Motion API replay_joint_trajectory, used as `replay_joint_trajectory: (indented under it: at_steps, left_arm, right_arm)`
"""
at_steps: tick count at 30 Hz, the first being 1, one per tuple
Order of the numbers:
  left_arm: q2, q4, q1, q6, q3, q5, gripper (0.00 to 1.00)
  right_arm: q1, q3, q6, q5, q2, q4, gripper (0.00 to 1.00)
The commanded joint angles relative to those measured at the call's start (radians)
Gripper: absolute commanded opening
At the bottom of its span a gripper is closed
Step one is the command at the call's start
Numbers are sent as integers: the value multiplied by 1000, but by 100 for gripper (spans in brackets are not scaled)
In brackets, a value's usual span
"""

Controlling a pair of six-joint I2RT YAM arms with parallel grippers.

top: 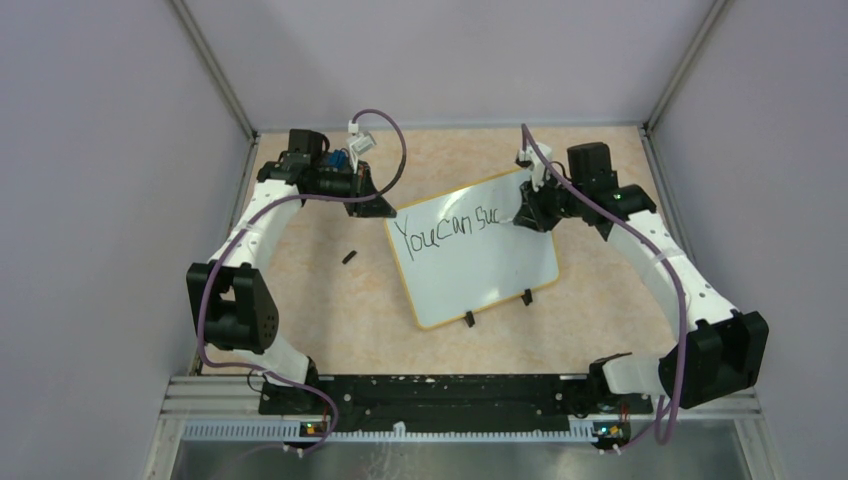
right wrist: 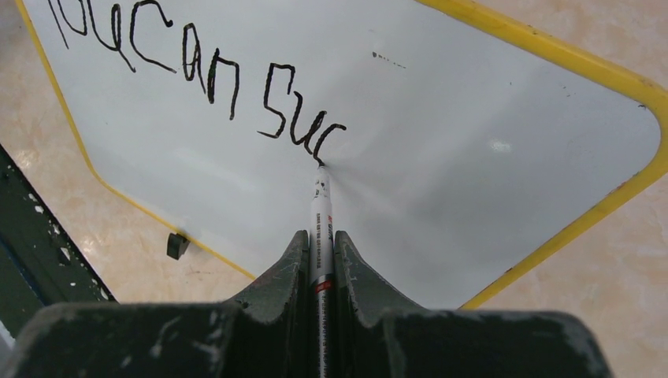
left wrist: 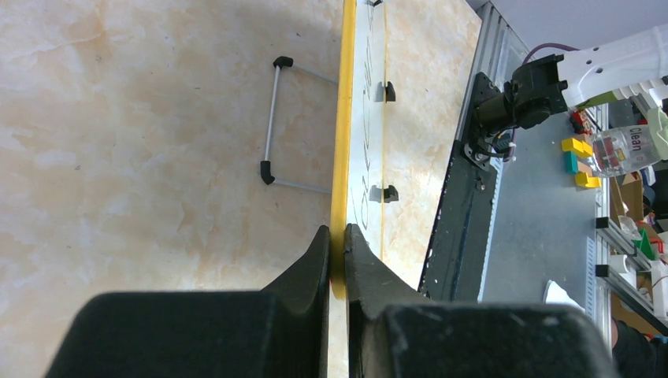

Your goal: Write a sentence on the whiteboard

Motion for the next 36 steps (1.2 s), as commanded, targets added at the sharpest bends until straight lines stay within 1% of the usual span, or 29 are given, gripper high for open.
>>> replay_joint_trajectory:
  at_steps: [1,14,22,36]
  left_arm:
    - [-28,-7,-9,22,-16,12,0]
    - [-28,-5,-12,19,-15,10,0]
    - [-31,-5,-17,25,-14,0,0]
    - [-38,-5,-20,27,-20,-12,0]
  right_arm:
    - [-14,64,-30,38,-22,1,0]
    - [-22,127,-17,-6,-38,-47,0]
    - [-88,126,14,-89,-35,-17,0]
    - [-93,105,42,-113,-26,22,0]
